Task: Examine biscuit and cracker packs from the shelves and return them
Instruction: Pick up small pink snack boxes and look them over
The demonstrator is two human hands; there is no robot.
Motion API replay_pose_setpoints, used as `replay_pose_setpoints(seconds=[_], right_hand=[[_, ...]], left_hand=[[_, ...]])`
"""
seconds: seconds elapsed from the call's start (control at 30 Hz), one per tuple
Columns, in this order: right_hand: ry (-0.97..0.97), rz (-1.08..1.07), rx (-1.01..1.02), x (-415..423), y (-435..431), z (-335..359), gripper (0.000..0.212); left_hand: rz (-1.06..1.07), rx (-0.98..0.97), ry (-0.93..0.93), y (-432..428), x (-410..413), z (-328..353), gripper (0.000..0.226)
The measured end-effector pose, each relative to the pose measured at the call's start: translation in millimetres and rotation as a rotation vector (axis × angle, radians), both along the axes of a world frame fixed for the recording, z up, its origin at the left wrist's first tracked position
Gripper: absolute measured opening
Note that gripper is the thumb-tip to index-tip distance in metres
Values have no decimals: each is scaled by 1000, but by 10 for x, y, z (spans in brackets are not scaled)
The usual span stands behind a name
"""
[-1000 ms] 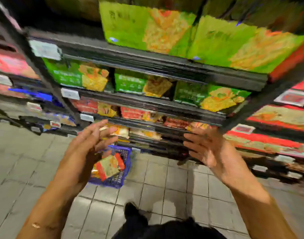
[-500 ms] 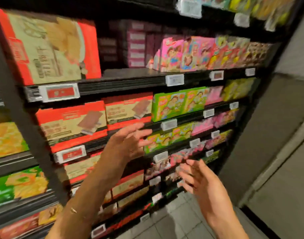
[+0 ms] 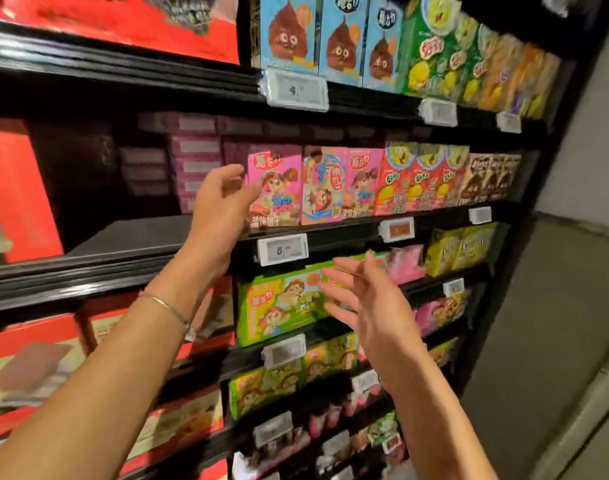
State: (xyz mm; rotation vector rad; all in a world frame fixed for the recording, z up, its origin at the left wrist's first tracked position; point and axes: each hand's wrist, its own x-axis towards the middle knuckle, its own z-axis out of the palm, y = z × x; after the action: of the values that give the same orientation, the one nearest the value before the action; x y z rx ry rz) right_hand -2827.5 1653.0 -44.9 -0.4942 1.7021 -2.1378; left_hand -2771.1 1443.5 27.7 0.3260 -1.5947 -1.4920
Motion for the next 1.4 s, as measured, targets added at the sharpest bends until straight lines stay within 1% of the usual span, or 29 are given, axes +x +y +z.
replay_pose_setpoints(seconds=[0.1, 0.2, 0.23, 0.3, 0.33, 0.4, 0.5, 0.57, 0.63, 0.7, 0.77, 0.8, 0.87, 0.93, 1.0, 1.1, 1.17, 1.23, 1.27, 1.3, 1.4], right_hand=[[195, 53, 6, -308, -402, 442, 48], [357, 17, 8, -504, -678, 677, 53], [377, 19, 5, -563, -740, 709, 50], [398, 66, 13, -660, -825, 715, 38], [391, 97, 0, -699, -853, 704, 33], [370, 136, -36, -764, -908, 681, 24], [371, 173, -71, -822, -918, 669, 16], [337, 200, -104, -852, -892, 677, 19], [330, 228, -152, -871, -842, 717, 28], [348, 258, -178, -887, -775, 769, 32], [334, 288, -197, -909, -679, 787, 33], [317, 310, -206, -925, -617, 770, 32], [280, 353, -211, -952, -483, 695, 24], [242, 408, -196, -954, -353, 586, 16], [193, 470, -177, -934, -243, 460, 16], [154, 534, -118, -868, -118, 240, 21], [119, 572, -117, -816, -46, 79, 25], [104, 617, -123, -781, 32, -93, 36], [111, 637, -114, -770, 69, -185, 38], [119, 652, -102, -757, 104, -268, 37], [135, 663, -83, -698, 174, -453, 26]], left_hand=[[61, -3, -46, -86, -255, 105, 46], [58, -10, -117, -123, -377, 166, 53], [62, -14, -137, -125, -410, 165, 49], [106, -21, -143, -119, -481, 114, 33], [133, -22, -131, -104, -522, 86, 28], [183, -27, -103, -54, -593, 42, 23], [294, -84, -36, 17, -673, -8, 31], [402, -160, 11, 67, -689, -23, 39], [455, -161, 51, 105, -670, -1, 40], [439, -86, 55, 144, -621, 59, 35], [375, 3, 39, 193, -555, 97, 22], [339, 47, 46, 245, -514, 100, 14], [292, 104, 59, 397, -421, 86, 9], [264, 140, 66, 583, -329, 28, 13], [229, 181, 96, 760, -248, -71, 17], [200, 195, 114, 1001, -109, -266, 13], [187, 232, 138, 1133, -4, -416, 16], [167, 276, 180, 1223, 79, -591, 27], [167, 298, 196, 1271, 110, -674, 34], [171, 315, 209, 1323, 127, -747, 36], [134, 371, 236, 1502, 155, -916, 31]])
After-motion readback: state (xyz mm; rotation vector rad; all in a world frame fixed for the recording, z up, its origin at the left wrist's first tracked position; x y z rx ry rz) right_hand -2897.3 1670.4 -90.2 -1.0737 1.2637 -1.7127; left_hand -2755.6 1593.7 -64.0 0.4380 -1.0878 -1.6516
